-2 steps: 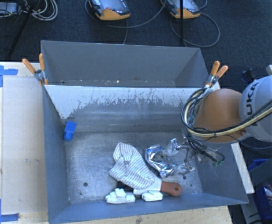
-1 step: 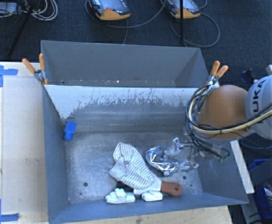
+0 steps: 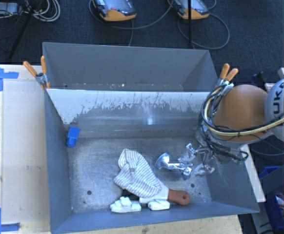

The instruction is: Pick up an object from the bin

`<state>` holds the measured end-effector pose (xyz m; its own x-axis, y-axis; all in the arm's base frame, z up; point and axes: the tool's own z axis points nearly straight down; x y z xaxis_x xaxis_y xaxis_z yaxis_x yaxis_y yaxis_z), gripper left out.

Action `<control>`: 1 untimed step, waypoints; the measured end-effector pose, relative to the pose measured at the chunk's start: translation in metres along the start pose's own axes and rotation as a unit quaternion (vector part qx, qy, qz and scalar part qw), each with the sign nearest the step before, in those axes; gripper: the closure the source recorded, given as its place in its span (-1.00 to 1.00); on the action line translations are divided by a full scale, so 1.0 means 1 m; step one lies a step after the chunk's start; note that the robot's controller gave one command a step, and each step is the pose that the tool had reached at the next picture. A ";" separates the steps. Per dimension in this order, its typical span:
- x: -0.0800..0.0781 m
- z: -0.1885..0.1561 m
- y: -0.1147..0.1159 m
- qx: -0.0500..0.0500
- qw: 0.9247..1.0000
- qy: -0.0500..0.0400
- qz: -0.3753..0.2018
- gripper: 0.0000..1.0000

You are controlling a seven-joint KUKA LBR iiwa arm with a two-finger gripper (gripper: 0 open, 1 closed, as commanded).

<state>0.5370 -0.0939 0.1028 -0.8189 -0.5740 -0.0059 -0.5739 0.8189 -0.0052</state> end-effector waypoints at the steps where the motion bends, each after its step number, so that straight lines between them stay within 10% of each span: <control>1: -0.019 -0.094 0.012 -0.003 0.998 0.002 0.057 1.00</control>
Offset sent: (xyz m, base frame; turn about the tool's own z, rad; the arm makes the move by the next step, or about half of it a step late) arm 0.0000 0.0000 0.0000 0.0000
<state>0.5452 -0.0733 0.1972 -0.8793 -0.4763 -0.0014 -0.4763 0.8793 0.0008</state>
